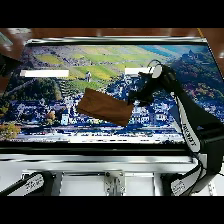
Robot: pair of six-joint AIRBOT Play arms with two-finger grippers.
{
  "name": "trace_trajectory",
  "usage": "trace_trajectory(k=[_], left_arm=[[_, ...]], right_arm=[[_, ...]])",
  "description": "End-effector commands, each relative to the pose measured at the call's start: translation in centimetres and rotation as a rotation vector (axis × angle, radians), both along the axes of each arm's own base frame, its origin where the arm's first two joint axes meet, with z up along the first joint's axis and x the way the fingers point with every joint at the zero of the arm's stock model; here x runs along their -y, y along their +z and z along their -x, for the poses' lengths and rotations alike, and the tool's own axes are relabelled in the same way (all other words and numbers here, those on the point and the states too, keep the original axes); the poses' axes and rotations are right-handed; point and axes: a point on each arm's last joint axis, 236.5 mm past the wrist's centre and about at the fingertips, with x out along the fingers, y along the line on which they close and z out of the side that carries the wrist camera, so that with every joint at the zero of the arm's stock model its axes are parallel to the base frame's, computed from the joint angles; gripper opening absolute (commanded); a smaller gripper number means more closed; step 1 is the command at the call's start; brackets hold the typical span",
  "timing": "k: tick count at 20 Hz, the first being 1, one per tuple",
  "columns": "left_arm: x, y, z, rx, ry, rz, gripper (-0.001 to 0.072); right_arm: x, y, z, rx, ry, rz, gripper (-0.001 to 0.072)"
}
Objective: Fold the shirts.
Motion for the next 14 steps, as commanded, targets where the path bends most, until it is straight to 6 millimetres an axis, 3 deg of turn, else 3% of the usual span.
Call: trace_trajectory(k=[1, 4, 7, 8, 9, 10, 12, 14], left_arm=[[0.1, 0.0, 0.1, -0.002, -0.002, 0.000, 0.0035], [0.1, -0.1, 0.1, -0.006, -0.004, 0.003, 0.0035], [0.2, -0.1, 0.2, -0.009, -0.007, 0.004, 0.0035], [0.3, -0.1, 0.3, -0.012, -0.011, 0.004, 0.0035], [0.3, -0.2, 0.3, -0.015, -0.014, 0.005, 0.0035], [0.3, -0.2, 0.4, -0.016, -0.015, 0.004, 0.0035], [0.3, -0.2, 0.4, -0.015, -0.015, 0.004, 0.0035], [0.4, -0.2, 0.4, -0.015, -0.016, 0.004, 0.0035]], right_arm=[[0.5, -3.7, 2.2, -0.105, -0.134, -0.083, 0.0696], [-2.9, -6.4, 2.7, -0.103, -0.182, -0.161, 0.0696], [-5.7, -7.8, 1.5, -0.067, -0.228, -0.210, 0.0692], [-6.2, -7.8, 0.7, -0.042, -0.253, -0.221, 0.0577], [-6.3, -7.6, 0.0, -0.016, -0.269, -0.228, 0.0286], [-6.3, -7.1, -0.5, 0.000, -0.279, -0.240, 0.0074], [-5.5, -4.7, -1.9, 0.111, -0.209, -0.267, 0.0076], [-2.9, -0.6, -3.5, 0.246, -0.173, -0.269, 0.0076]])
